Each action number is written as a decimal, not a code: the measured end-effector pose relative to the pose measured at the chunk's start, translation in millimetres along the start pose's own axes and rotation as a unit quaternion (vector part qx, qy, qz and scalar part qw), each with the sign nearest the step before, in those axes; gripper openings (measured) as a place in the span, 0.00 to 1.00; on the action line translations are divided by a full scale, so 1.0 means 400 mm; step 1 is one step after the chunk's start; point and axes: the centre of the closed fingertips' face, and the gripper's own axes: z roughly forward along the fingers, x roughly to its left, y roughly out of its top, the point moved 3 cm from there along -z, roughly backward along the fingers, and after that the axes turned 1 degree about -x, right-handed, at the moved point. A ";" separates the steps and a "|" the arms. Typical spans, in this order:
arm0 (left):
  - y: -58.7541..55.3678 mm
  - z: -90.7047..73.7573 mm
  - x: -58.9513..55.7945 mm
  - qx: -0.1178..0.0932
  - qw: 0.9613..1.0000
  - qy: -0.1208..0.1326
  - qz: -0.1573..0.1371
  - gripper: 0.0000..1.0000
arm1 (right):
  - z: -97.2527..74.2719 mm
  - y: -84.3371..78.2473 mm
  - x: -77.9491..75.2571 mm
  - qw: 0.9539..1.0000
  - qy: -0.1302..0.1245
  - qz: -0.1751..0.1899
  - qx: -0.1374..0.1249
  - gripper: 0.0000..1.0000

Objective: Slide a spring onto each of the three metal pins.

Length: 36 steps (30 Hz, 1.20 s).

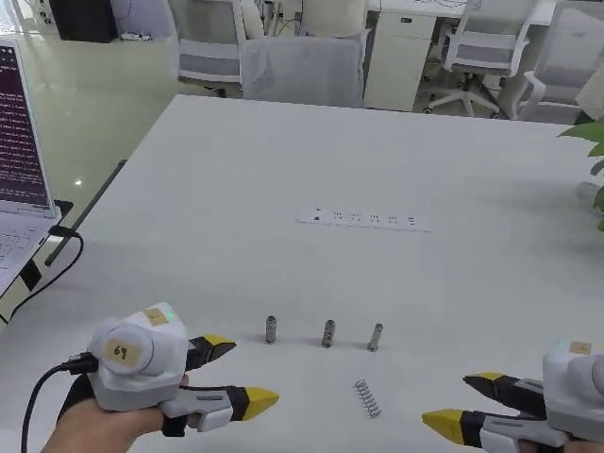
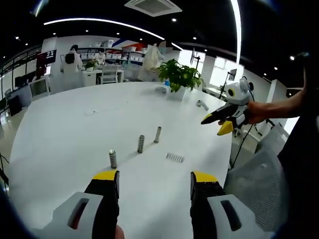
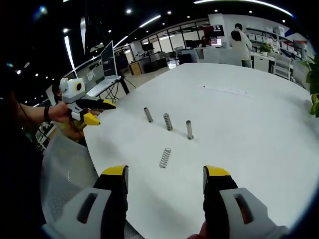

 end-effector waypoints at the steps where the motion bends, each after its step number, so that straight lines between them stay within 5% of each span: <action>1: 0.002 0.006 -0.002 0.002 1.000 -0.003 0.004 0.53 | 0.000 -0.001 0.002 1.000 0.001 0.001 0.000 0.59; 10: 0.022 0.067 -0.028 0.019 0.998 -0.040 0.039 0.52 | -0.002 -0.009 0.013 1.000 0.001 0.002 0.001 0.60; 19: 0.033 0.119 -0.059 0.044 0.992 -0.077 0.089 0.52 | -0.008 -0.016 0.016 1.000 0.001 0.002 0.003 0.62; 36: 0.045 0.220 -0.105 0.094 0.966 -0.140 0.195 0.49 | -0.018 -0.029 0.016 1.000 -0.001 0.009 0.003 0.62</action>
